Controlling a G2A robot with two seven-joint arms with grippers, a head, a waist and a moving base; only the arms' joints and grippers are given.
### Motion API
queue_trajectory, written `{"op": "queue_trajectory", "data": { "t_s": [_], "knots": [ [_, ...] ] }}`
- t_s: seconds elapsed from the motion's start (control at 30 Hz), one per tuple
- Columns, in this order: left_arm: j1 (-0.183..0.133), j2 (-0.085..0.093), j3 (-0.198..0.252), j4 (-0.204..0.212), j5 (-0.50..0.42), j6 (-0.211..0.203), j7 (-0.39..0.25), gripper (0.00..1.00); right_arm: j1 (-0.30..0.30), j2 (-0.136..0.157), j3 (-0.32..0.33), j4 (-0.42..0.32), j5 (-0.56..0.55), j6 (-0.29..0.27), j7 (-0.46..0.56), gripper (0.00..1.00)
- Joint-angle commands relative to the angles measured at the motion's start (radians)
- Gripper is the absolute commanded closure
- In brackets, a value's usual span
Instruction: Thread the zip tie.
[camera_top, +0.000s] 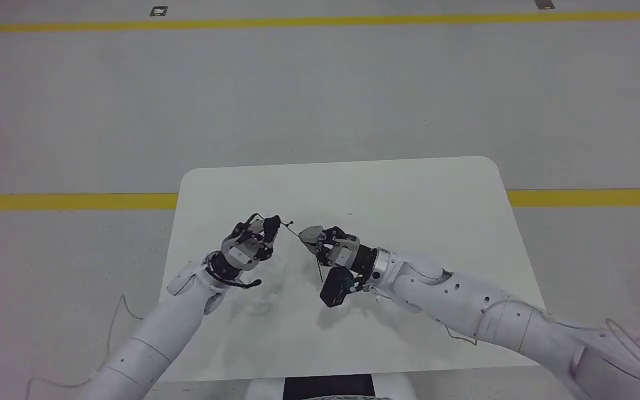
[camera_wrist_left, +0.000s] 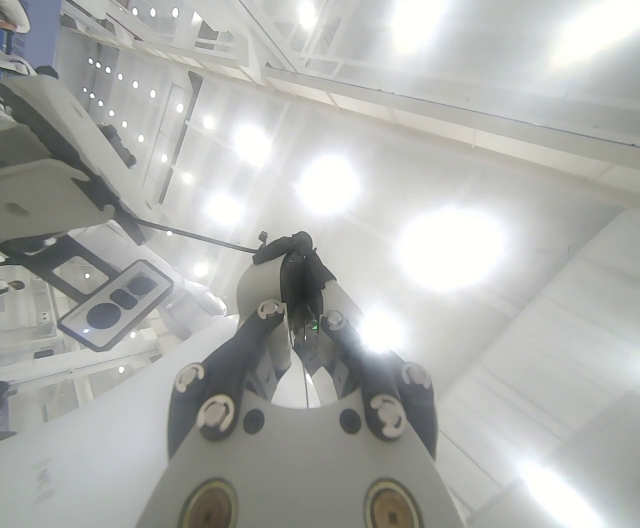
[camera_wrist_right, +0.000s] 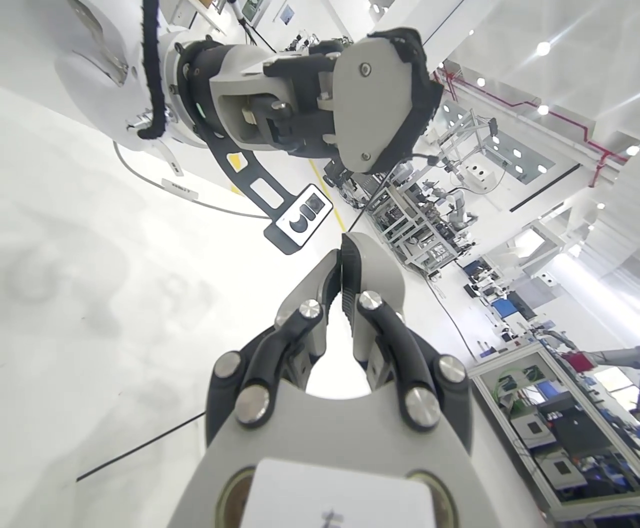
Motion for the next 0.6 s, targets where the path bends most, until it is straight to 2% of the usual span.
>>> {"op": "queue_trajectory", "data": {
  "t_s": [0.0,0.3,0.57],
  "knots": [
    [0.004,-0.001,-0.005,-0.005,0.0,0.001,-0.001,1.0,-0.001,0.0,0.0,0.002,0.0,-0.001,0.002,1.0],
    [0.014,-0.009,-0.025,-0.02,-0.007,-0.001,-0.013,1.0,-0.002,-0.002,0.0,0.007,0.0,-0.004,0.009,1.0],
    [0.028,-0.017,-0.049,-0.031,-0.032,-0.02,-0.034,1.0,-0.003,-0.003,0.0,0.012,0.0,-0.004,0.01,1.0]
  ]
}}
